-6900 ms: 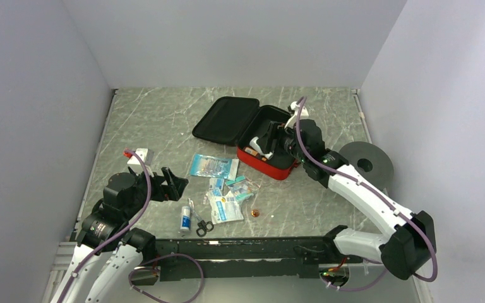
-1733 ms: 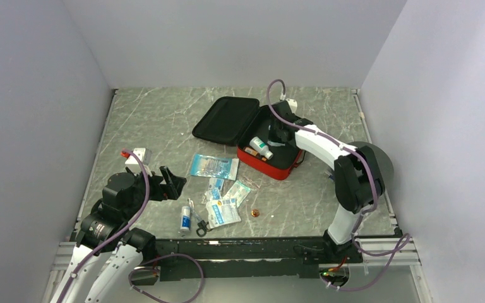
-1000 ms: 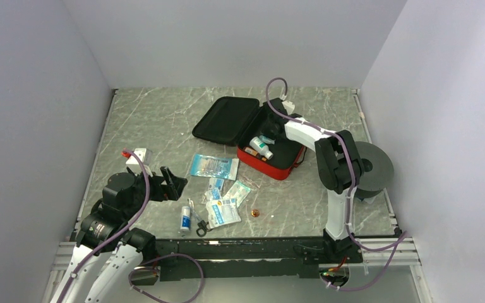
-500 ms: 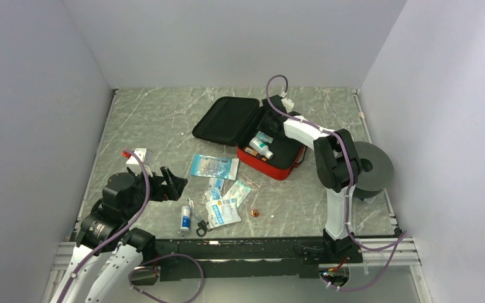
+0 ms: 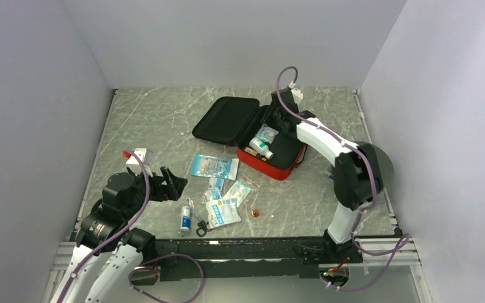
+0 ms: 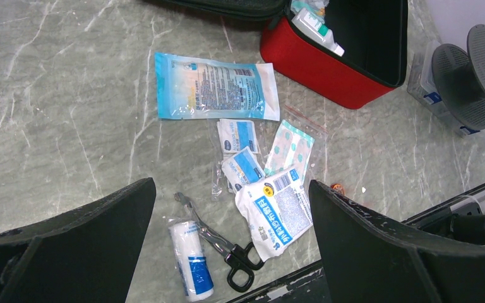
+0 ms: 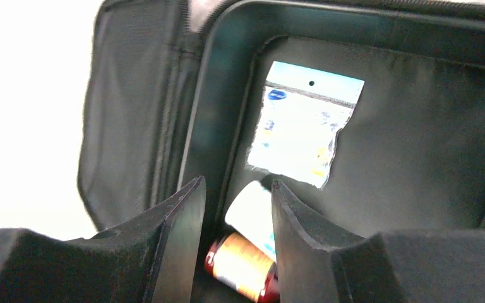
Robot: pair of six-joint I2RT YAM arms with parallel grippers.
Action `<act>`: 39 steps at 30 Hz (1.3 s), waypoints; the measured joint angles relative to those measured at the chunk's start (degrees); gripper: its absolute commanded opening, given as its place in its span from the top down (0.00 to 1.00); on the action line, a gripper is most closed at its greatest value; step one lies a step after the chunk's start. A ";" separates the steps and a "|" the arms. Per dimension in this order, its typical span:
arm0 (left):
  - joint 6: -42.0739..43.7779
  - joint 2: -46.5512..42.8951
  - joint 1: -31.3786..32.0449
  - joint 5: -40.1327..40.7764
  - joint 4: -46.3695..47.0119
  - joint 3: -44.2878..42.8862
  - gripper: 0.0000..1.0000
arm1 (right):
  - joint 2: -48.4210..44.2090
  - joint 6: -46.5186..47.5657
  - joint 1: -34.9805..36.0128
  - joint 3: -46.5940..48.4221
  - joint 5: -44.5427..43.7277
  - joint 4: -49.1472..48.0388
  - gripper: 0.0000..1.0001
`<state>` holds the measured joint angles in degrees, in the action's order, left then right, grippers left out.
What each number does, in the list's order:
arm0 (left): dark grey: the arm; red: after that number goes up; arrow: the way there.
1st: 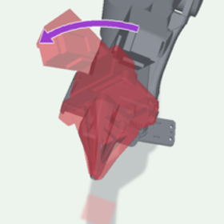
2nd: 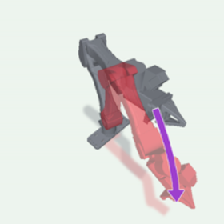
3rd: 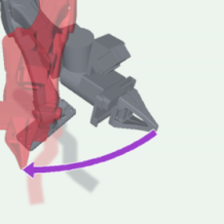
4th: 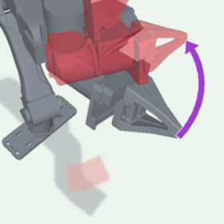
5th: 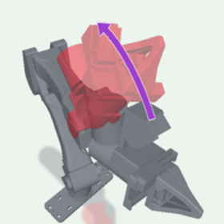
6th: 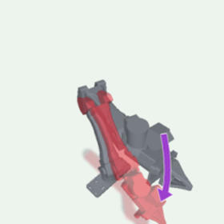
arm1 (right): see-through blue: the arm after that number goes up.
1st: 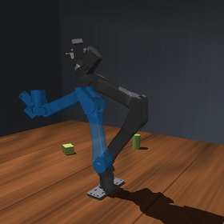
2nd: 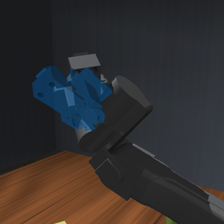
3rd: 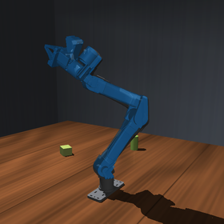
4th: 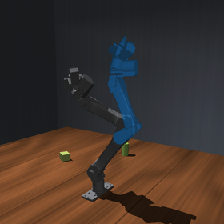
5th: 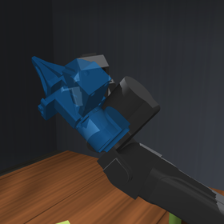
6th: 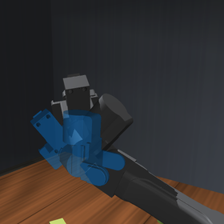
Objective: Organize the medicine kit
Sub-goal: Place the medical item at the medicine box, then pick up the medical item at the center of the board.
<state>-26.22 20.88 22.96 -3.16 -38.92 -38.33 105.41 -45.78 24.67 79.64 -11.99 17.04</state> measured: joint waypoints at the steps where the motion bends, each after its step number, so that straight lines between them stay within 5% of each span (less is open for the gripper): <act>1: 0.00 0.00 0.00 0.00 0.00 0.00 0.01 | -2.16 0.63 0.20 -0.68 -0.11 -0.07 0.53; 18: -0.02 0.00 0.00 0.04 0.00 0.00 0.01 | -26.71 12.33 13.55 -11.63 -1.88 0.61 0.29; 39: -0.02 0.76 0.00 0.07 0.00 0.00 0.01 | -39.52 12.85 22.88 -37.31 15.21 -4.15 0.26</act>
<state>-26.24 21.65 22.96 -3.09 -38.92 -38.33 65.89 -32.93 47.55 42.33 3.22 12.88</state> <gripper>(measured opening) 0.986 0.738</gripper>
